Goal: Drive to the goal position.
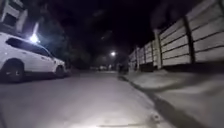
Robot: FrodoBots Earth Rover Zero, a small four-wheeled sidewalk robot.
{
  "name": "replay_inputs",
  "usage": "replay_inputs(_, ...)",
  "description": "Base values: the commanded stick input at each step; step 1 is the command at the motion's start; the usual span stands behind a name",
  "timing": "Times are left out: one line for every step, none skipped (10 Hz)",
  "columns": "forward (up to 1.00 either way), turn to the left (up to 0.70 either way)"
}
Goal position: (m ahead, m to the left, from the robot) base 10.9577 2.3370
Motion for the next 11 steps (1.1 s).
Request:
replay_inputs(0.5,0.0)
replay_inputs(0.5,0.0)
replay_inputs(0.5,0.0)
replay_inputs(0.5,0.0)
replay_inputs(0.5,0.0)
replay_inputs(0.5,0.0)
replay_inputs(0.5,0.0)
replay_inputs(0.5,0.0)
replay_inputs(0.5,0.0)
replay_inputs(0.5,0.0)
replay_inputs(0.5,0.0)
